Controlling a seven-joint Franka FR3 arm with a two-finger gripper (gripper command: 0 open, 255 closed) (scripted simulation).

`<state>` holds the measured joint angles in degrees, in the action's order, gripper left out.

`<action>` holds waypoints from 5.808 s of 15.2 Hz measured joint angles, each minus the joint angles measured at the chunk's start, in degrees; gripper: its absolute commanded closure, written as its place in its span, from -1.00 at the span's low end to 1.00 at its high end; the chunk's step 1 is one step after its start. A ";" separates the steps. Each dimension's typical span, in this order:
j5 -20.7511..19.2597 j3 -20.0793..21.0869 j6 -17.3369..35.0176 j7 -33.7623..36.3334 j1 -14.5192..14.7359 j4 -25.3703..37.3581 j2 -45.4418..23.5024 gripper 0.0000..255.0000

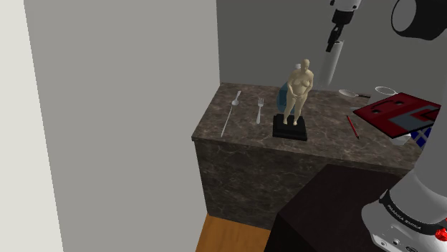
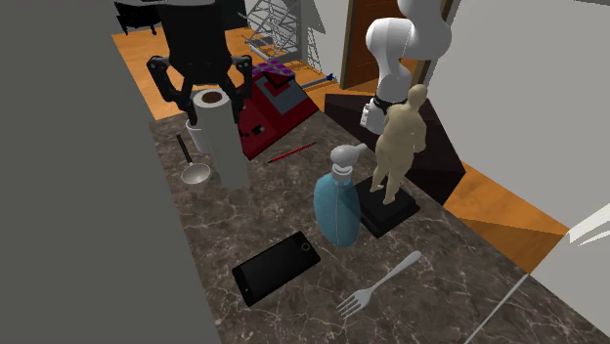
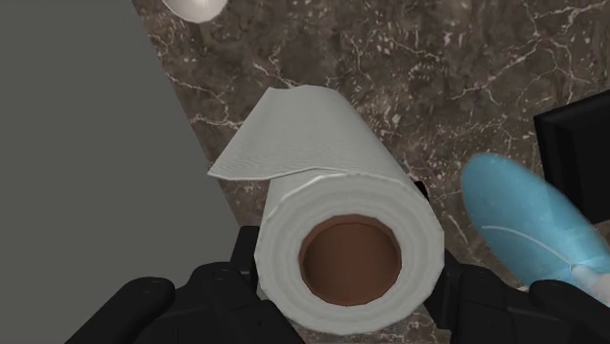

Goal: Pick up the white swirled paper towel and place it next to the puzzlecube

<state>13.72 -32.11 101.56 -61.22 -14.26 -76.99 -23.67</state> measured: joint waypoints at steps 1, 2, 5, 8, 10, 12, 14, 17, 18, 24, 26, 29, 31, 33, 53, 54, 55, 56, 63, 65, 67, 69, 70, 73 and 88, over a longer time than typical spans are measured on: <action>0.11 0.00 -1.06 0.02 -0.28 1.35 -0.29 1.00; 0.16 0.00 -1.81 0.07 -0.43 2.24 -0.42 1.00; 0.26 -0.02 -4.15 0.21 -0.89 4.89 -0.74 1.00; 0.41 -0.05 -6.63 0.36 -1.41 7.74 -1.07 1.00; 0.84 0.01 -8.83 0.39 -2.20 10.82 -1.97 1.00; 1.15 0.06 -10.67 0.42 -2.84 13.31 -2.62 1.00; 1.67 0.18 -13.00 0.54 -3.73 16.70 -3.68 1.00; 2.50 0.38 -16.40 0.57 -5.30 21.75 -5.30 1.00; 2.60 0.41 -17.07 0.68 -5.49 22.63 -5.50 1.00; -1.26 -1.93 -13.79 -3.48 -4.03 10.00 4.09 1.00; -2.05 -2.66 -13.34 -5.20 -4.58 7.69 6.07 1.00; -2.81 -3.94 -13.53 -8.41 -6.22 5.71 8.32 1.00; -4.09 -4.77 -13.37 -10.07 -6.54 3.14 11.00 1.00; -4.96 -5.73 -13.30 -12.29 -7.51 1.25 13.01 1.00; -1.88 -16.19 -20.13 -38.22 -24.50 5.39 13.07 1.00; -1.69 -16.39 -20.30 -38.91 -25.01 5.59 12.88 1.00; -1.81 -16.47 -19.78 -39.25 -25.07 4.92 13.04 1.00; -2.01 -16.50 -19.10 -39.42 -24.98 4.05 13.28 1.00; -4.80 -16.09 -12.57 -38.40 -22.58 -4.74 16.69 1.00; -5.56 -15.95 -10.59 -38.11 -22.04 -7.36 17.66 1.00; -5.99 -15.85 -8.85 -37.96 -21.71 -9.45 18.22 1.00; -6.35 -15.79 -7.31 -37.91 -21.51 -11.30 18.70 1.00; -6.43 -15.72 -6.37 -37.82 -21.38 -12.32 18.81 1.00; -6.80 -15.63 -4.08 -37.79 -21.15 -14.94 19.32 1.00; -7.19 -15.21 7.79 -38.00 -20.44 -27.36 20.17 1.00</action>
<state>6.53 -47.32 109.35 -99.22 -34.70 -104.35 -3.50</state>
